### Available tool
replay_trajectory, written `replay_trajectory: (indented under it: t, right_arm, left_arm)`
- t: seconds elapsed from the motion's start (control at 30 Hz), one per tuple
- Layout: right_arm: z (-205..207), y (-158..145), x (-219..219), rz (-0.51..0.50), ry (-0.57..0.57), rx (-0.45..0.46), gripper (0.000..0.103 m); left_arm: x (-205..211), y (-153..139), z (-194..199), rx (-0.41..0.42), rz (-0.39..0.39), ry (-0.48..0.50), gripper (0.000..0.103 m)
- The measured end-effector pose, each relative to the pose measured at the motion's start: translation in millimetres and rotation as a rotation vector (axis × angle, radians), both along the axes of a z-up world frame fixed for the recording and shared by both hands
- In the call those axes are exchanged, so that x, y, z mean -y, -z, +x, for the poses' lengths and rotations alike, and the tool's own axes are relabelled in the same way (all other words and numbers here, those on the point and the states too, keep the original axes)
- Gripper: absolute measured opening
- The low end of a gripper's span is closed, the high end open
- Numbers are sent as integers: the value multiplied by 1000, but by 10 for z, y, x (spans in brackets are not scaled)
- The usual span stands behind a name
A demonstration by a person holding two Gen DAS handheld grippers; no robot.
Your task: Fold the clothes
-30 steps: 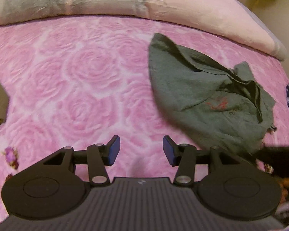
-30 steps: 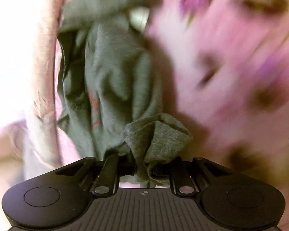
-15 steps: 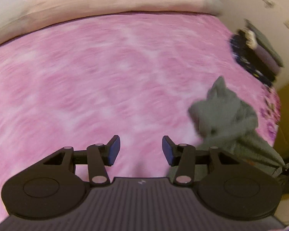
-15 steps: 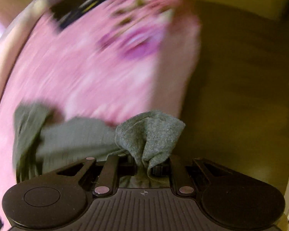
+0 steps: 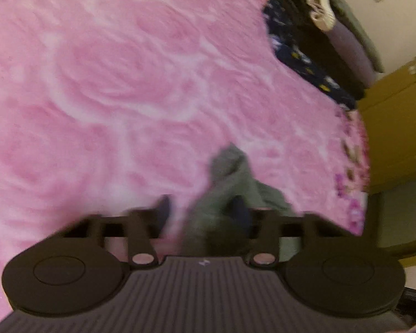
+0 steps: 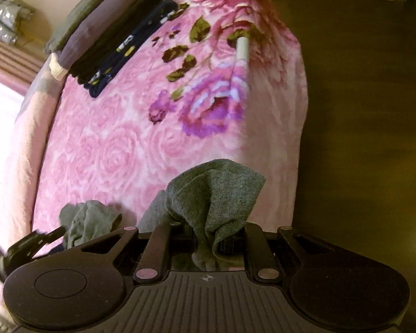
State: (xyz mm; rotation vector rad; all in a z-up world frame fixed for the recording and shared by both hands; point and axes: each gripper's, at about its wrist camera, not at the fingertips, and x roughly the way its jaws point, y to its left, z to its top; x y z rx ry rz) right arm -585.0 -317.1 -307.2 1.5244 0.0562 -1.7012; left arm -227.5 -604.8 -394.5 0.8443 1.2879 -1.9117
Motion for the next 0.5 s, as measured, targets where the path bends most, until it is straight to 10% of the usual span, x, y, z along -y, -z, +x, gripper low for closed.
replay_trajectory:
  t: [0.2, 0.5]
  right_arm:
    - [50, -266, 512, -80, -190, -74, 13]
    - [1143, -820, 2443, -416, -681, -106, 13]
  left_arm:
    - [-327, -411, 700, -128, -155, -170, 1]
    - [-933, -1684, 2759, 11, -514, -649, 7]
